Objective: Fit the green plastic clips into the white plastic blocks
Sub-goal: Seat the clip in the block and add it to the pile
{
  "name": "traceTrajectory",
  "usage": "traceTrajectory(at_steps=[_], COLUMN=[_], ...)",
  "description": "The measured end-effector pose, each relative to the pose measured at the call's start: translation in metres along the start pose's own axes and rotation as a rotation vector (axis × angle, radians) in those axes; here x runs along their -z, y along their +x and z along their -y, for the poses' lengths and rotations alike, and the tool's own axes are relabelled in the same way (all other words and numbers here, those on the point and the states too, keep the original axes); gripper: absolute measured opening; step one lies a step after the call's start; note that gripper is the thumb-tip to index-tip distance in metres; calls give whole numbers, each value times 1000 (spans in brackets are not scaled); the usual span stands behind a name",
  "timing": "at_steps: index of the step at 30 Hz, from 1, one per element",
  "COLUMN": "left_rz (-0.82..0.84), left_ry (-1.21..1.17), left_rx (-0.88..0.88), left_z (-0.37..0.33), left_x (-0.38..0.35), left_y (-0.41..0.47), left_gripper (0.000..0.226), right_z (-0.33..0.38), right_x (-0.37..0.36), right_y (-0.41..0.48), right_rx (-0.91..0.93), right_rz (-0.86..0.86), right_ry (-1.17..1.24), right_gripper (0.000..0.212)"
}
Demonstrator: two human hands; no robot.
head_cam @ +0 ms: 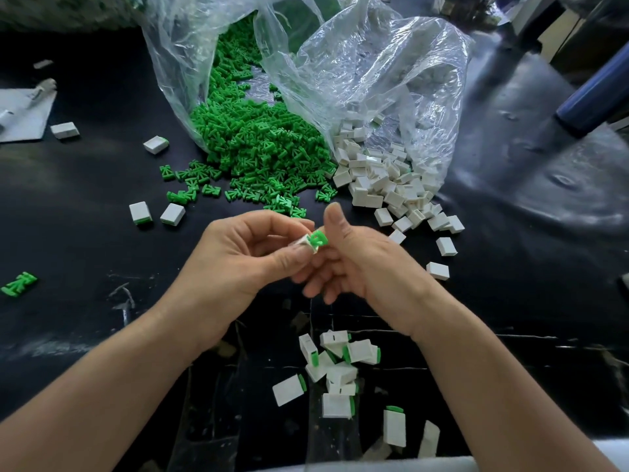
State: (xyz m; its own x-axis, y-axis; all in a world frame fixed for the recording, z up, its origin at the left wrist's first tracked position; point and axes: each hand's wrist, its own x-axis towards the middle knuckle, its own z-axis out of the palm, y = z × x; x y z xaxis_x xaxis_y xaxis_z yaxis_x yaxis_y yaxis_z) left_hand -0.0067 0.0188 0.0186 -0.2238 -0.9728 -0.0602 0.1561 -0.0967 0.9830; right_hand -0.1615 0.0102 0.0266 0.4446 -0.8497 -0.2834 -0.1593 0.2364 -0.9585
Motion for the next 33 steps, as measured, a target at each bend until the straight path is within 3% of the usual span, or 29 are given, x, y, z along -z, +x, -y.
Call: traceTrajectory(at_steps=[3,6,10,14,16,18,22,28,31,33], left_rz=[55,83,119,79,71,54,60,71,60,56], left_ry=[-25,-62,-35,-23,-20,-13,-15,-70,-81,-80], left_rx=[0,-9,-32,-35,-28,-19,-10,19,30,26], left_z=[-2,-3,-2,-2,-2,-2,-4,-2,-3,-4], left_x=[0,-1,-2,-2,-3,-2,-2,0,-1,-1], left_y=[-2,-3,-3,-3,-4,-3,-2,-1,-1,-2], left_gripper=[15,19,25,24,24,24,23,22,22,21], right_z=[1,1,-1,-4,-4,-4,1,0,-1,0], right_x=[-9,-11,-12,-15,-15,-14,-13,-11,-9,-11], right_y=[2,3,1,2,2,2,1,0,1,1], right_rx=[-85,-99,-84,-58,-42,-50,-78,-47,-38,-31], right_rz=[142,166,118,71,69,98,133,101,107,87], right_ry=[192,268,201,135,122,154,205,77,37,12], right_gripper=[65,58,56,82,84,80,48,52,67,58])
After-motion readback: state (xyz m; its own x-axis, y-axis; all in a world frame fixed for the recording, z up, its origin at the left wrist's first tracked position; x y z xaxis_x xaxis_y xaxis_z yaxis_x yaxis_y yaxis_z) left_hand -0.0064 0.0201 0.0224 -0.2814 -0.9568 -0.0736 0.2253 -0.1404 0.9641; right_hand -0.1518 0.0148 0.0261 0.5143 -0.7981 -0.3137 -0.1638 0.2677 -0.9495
